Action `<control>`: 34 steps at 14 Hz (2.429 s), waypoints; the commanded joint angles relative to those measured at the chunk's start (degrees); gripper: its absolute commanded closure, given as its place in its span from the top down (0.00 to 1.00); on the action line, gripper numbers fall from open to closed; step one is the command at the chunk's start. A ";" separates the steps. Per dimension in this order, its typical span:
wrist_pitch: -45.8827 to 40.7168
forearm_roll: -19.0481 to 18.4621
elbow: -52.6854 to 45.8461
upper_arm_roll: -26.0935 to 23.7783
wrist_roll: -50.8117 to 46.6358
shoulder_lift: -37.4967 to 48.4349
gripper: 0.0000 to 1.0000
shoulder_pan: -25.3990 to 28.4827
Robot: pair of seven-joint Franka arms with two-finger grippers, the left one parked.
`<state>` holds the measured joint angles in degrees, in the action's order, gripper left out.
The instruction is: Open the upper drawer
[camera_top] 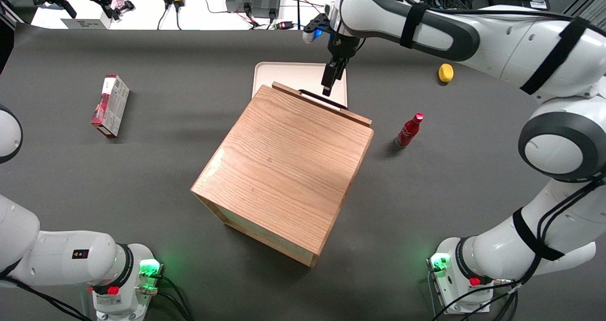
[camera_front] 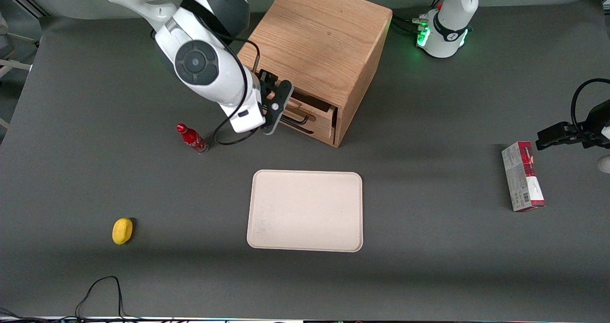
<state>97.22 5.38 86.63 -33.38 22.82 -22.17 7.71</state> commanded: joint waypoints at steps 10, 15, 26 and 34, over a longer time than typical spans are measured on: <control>9.65 -5.02 4.69 0.07 4.96 -4.37 1.00 -0.15; 11.85 -9.33 3.30 1.82 6.01 -6.39 1.00 -0.24; 11.76 -12.41 -8.49 11.93 18.14 -10.97 1.00 -0.33; 4.76 -13.06 -15.07 12.37 13.04 -7.28 1.00 -0.33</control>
<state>106.94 -9.91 74.61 -21.47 37.52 -31.15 7.12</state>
